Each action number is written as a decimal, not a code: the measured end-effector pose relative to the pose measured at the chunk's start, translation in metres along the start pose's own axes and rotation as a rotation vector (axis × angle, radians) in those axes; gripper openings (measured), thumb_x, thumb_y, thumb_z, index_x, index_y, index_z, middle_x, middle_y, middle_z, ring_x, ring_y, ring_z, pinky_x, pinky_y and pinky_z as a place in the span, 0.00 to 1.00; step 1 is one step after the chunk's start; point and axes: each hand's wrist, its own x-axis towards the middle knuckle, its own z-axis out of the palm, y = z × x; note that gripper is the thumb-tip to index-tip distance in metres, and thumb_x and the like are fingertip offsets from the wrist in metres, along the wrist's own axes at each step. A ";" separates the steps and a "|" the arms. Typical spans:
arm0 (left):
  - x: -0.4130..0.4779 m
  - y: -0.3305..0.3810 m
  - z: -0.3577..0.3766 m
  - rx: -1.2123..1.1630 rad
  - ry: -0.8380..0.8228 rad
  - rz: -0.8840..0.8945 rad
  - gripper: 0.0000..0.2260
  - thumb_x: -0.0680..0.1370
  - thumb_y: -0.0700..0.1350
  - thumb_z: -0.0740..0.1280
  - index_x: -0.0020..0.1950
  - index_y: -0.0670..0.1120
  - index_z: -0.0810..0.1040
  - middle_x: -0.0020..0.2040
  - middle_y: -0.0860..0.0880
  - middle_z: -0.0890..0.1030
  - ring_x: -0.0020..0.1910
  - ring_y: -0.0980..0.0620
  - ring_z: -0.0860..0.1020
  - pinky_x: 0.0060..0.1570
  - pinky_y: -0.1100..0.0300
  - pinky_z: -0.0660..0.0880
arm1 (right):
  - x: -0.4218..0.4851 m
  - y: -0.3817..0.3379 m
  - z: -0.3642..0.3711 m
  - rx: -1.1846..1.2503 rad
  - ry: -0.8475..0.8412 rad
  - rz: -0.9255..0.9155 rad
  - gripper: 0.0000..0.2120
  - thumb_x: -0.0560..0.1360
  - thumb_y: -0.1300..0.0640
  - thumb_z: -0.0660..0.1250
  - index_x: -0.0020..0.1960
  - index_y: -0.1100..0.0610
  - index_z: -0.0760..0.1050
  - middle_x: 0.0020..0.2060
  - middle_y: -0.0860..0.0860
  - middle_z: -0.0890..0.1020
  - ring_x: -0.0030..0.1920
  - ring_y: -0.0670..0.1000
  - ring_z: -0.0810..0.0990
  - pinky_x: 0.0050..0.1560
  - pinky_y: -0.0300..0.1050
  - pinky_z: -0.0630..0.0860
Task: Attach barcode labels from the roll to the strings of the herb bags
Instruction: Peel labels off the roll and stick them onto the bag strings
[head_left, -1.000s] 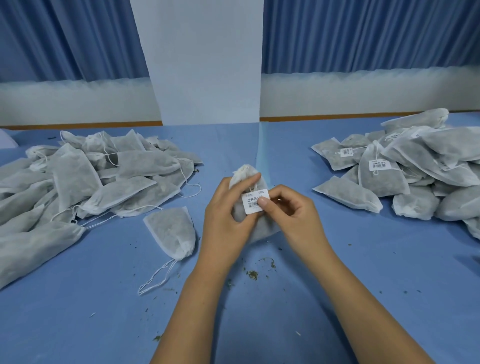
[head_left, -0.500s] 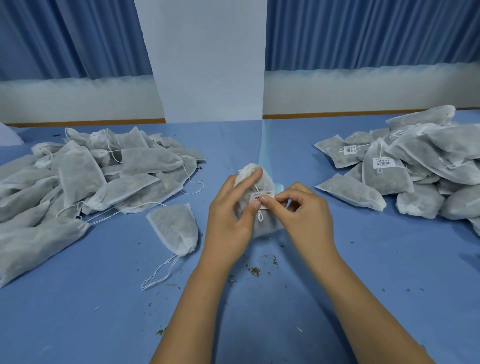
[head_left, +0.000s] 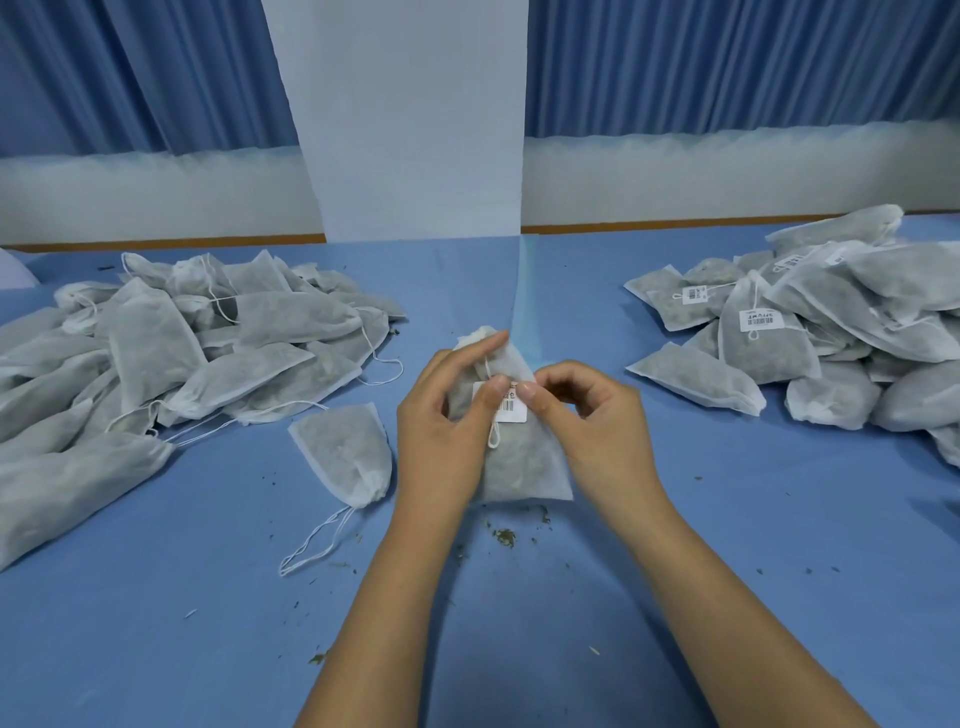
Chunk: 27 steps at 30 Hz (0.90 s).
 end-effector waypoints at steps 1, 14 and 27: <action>0.000 0.000 0.000 -0.020 0.035 -0.015 0.17 0.76 0.34 0.69 0.55 0.56 0.81 0.53 0.63 0.81 0.58 0.66 0.76 0.55 0.74 0.68 | 0.000 0.000 0.002 0.015 -0.017 0.016 0.06 0.72 0.62 0.72 0.39 0.54 0.78 0.34 0.44 0.80 0.38 0.44 0.77 0.44 0.36 0.73; 0.018 0.003 0.014 -0.092 0.124 -0.239 0.19 0.75 0.43 0.73 0.60 0.60 0.72 0.34 0.46 0.79 0.33 0.55 0.76 0.40 0.61 0.74 | -0.005 -0.010 -0.010 0.140 0.037 0.208 0.04 0.75 0.61 0.69 0.43 0.60 0.81 0.37 0.50 0.84 0.38 0.45 0.81 0.41 0.36 0.75; 0.003 0.014 0.122 0.062 -0.146 -0.543 0.14 0.75 0.47 0.73 0.57 0.50 0.72 0.54 0.48 0.82 0.48 0.51 0.81 0.50 0.53 0.79 | -0.026 -0.020 -0.136 0.118 -0.021 0.469 0.10 0.75 0.59 0.68 0.56 0.60 0.79 0.50 0.56 0.84 0.49 0.53 0.83 0.49 0.46 0.79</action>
